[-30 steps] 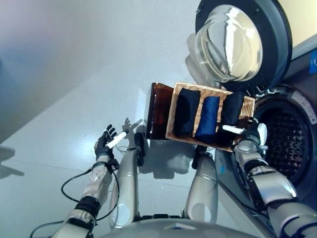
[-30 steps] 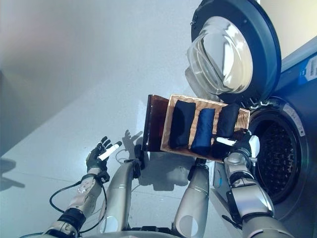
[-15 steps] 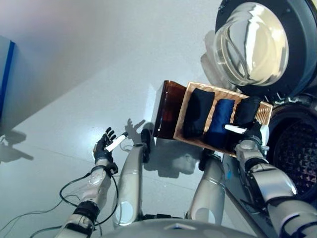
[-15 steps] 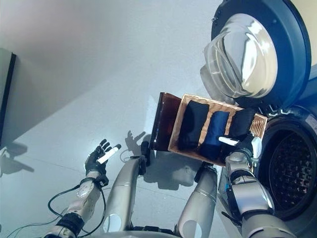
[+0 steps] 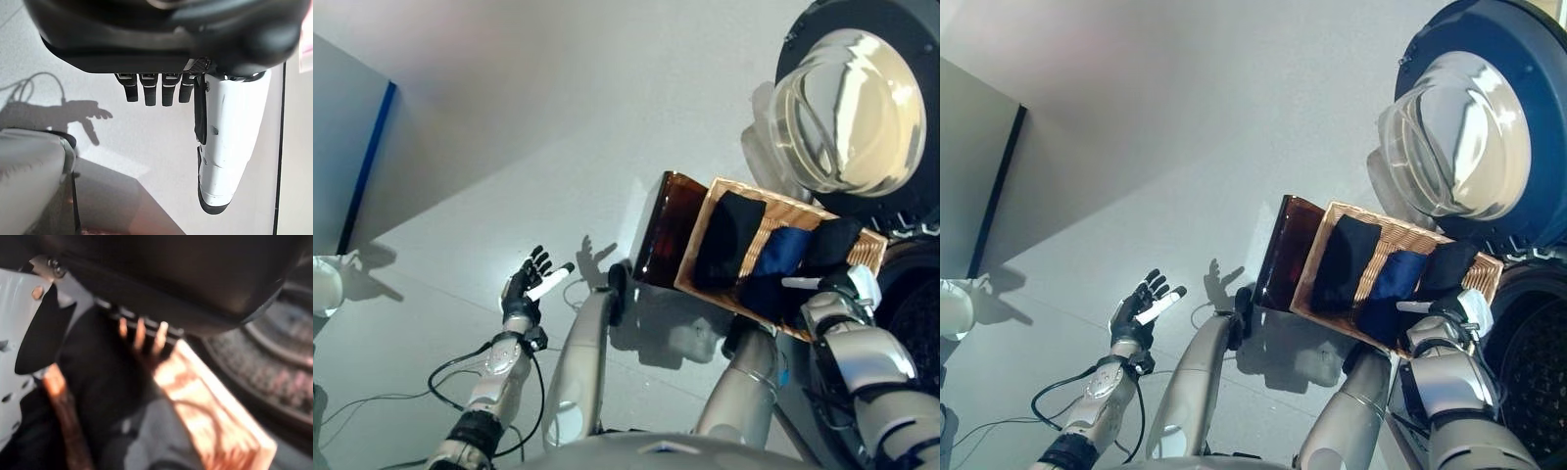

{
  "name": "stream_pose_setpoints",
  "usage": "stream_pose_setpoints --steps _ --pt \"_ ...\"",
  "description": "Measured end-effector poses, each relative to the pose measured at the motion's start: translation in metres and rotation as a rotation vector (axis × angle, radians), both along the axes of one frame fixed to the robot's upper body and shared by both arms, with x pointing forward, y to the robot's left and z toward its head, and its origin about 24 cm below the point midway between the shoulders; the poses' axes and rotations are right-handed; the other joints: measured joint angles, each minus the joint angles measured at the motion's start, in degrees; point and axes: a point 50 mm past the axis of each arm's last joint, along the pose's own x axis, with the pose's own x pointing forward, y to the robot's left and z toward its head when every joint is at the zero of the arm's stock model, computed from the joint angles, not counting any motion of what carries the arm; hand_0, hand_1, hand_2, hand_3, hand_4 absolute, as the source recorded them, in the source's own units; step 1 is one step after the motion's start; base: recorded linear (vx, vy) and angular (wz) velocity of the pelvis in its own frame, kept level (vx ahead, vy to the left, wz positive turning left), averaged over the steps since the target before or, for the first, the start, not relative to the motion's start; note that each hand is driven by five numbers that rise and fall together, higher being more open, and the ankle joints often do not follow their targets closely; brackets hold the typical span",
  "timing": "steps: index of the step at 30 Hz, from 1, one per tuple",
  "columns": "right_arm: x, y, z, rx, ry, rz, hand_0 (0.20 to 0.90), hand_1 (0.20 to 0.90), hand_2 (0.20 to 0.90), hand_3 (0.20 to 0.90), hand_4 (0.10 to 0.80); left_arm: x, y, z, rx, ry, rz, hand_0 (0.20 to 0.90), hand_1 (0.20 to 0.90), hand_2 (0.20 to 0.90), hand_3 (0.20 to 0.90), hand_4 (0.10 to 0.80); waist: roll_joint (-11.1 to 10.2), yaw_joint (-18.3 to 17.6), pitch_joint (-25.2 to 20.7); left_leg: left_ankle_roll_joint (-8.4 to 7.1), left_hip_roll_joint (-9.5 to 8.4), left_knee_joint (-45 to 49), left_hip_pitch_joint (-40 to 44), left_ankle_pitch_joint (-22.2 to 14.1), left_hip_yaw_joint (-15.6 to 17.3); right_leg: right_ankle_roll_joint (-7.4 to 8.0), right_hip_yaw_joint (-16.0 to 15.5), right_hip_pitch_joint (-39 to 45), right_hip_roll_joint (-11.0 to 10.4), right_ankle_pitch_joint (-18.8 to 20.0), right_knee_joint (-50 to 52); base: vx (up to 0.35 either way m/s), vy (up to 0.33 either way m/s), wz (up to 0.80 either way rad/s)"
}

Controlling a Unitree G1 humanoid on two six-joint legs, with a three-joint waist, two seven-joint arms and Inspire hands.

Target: Pick up the clothes and place them into the washing machine

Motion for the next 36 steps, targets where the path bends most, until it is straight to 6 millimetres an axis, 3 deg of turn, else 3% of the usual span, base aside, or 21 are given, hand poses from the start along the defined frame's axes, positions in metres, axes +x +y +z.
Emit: stream_pose_setpoints --steps 2,3,4,6,16,27,34,36 --pt "0.000 -0.001 0.001 -0.010 0.009 0.012 0.900 0.900 0.900 0.900 0.800 -0.005 0.000 -0.003 -0.001 0.016 -0.005 0.900 0.900 0.900 0.900 0.800 0.0 0.1 -0.5 -0.16 0.01 0.6 -0.7 -0.5 0.1 -0.01 0.5 -1.0 0.0 -0.2 0.6 0.000 0.000 0.00" --pt "0.000 -0.003 0.002 -0.023 0.014 0.019 0.744 0.744 0.744 0.744 0.688 -0.008 0.000 -0.005 0.001 0.028 -0.010 0.900 0.900 0.900 0.900 0.800 0.1 0.0 -1.3 -0.05 0.02 1.2 -1.9 -0.6 0.1 -0.02 0.8 -2.2 0.0 -0.3 1.2 -0.010 0.017 -0.03" --pt "0.000 -0.006 0.005 -0.033 0.012 0.017 0.510 0.510 0.510 0.510 0.522 -0.009 -0.001 -0.005 0.000 0.029 -0.015 0.900 0.900 0.900 0.900 0.800 0.1 0.1 -1.3 0.02 0.02 1.7 -2.4 -0.7 0.2 -0.02 1.1 -2.9 0.0 -0.3 1.6 0.000 0.000 0.00" --pt "0.003 -0.010 0.012 -0.060 0.012 0.026 0.200 0.200 0.200 0.200 0.300 -0.008 -0.002 -0.003 -0.001 0.023 -0.018 0.900 0.900 0.900 0.900 0.800 0.2 0.3 -1.5 -0.02 0.02 2.6 -3.4 -0.9 0.2 0.00 1.6 -4.0 0.0 -0.3 2.4 0.000 0.000 0.00" --pt "-0.002 -0.028 0.023 -0.095 0.061 0.011 0.200 0.200 0.200 0.200 0.300 -0.001 -0.008 0.014 -0.021 -0.057 -0.041 0.900 0.900 0.900 0.900 0.800 0.9 1.6 -1.7 0.17 -0.06 4.7 -6.9 -1.0 0.4 0.12 2.6 -7.5 -0.2 -0.4 4.4 0.003 0.001 0.01" --pt "-0.002 -0.029 0.023 -0.060 0.105 0.033 0.200 0.200 0.200 0.200 0.300 0.001 -0.011 0.022 -0.038 -0.085 -0.067 0.900 0.900 0.900 0.900 0.800 0.9 1.4 -1.7 0.29 -0.16 5.0 -7.1 -1.1 0.3 0.11 2.6 -7.6 -0.4 -0.6 5.0 0.000 0.000 0.00" --pt "-0.002 -0.026 0.020 0.066 -0.067 -0.074 0.200 0.200 0.200 0.200 0.300 -0.001 -0.007 0.018 -0.033 -0.065 -0.042 0.900 0.900 0.900 0.900 0.800 0.7 0.9 -1.7 0.51 0.04 2.7 -6.1 0.4 1.0 0.31 2.4 -7.0 0.3 0.7 2.4 -0.014 0.006 -0.03" --pt "0.004 -0.017 0.016 0.105 -0.112 -0.060 0.200 0.200 0.200 0.200 0.300 -0.003 -0.003 0.010 -0.027 -0.026 -0.015 0.900 0.900 0.900 0.900 0.800 0.5 -0.5 -1.5 0.59 0.06 0.1 -3.6 0.9 1.4 0.66 2.0 -4.6 0.7 1.7 -0.3 0.037 -0.015 -0.10"
